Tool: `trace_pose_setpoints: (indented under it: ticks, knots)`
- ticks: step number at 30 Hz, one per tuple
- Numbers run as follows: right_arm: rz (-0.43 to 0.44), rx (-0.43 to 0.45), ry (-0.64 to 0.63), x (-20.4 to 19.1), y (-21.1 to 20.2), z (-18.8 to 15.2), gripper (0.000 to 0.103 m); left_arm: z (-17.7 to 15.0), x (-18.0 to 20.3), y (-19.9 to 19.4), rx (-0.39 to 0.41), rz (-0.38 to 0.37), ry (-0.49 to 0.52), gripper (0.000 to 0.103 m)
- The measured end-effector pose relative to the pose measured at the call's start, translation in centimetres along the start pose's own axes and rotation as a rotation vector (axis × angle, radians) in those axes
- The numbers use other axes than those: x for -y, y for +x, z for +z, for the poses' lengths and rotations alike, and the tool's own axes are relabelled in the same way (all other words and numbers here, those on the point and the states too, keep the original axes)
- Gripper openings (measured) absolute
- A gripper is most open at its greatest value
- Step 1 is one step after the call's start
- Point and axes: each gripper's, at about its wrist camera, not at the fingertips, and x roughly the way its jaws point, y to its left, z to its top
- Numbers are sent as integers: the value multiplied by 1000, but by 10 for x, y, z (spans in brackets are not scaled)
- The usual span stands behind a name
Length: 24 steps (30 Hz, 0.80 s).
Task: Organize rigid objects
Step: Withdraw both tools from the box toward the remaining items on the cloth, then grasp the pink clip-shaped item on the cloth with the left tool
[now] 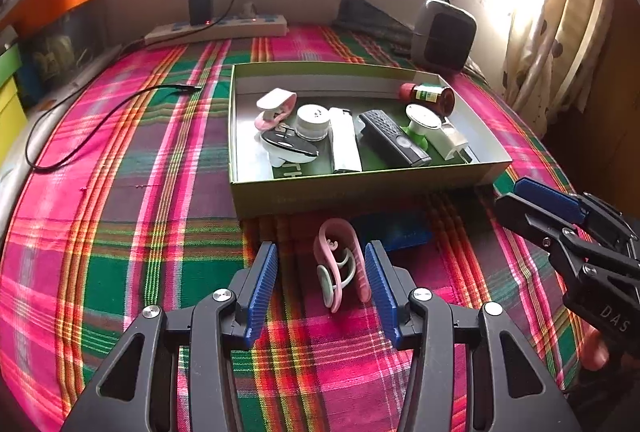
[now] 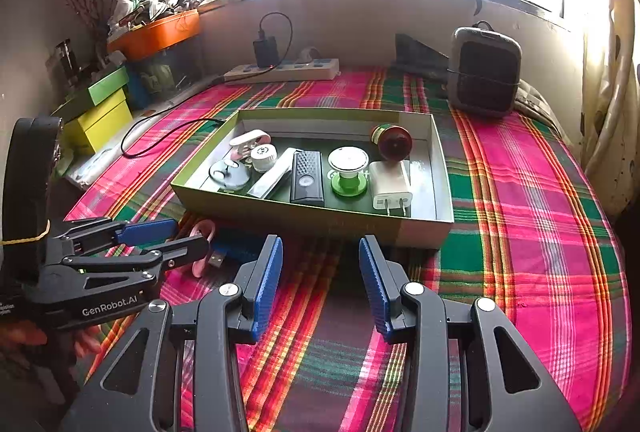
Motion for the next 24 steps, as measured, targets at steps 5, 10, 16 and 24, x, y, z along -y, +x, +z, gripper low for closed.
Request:
trace_pose_setpoints:
  ticks: [5, 10, 16, 24]
  knots:
    - [0, -8, -4, -1, 2, -1, 41, 0, -3, -2, -4, 1, -8, 45]
    - [0, -9, -4, -1, 2, 0, 41, 0, 1, 0, -12, -10, 3, 45]
    - [-1, -14, -1, -1, 3, -1, 41, 0, 3, 5, -22, 3, 8, 45]
    - [2, -24, -5, -1, 7, -1, 41, 0, -6, 6, -25, 31, -15, 45]
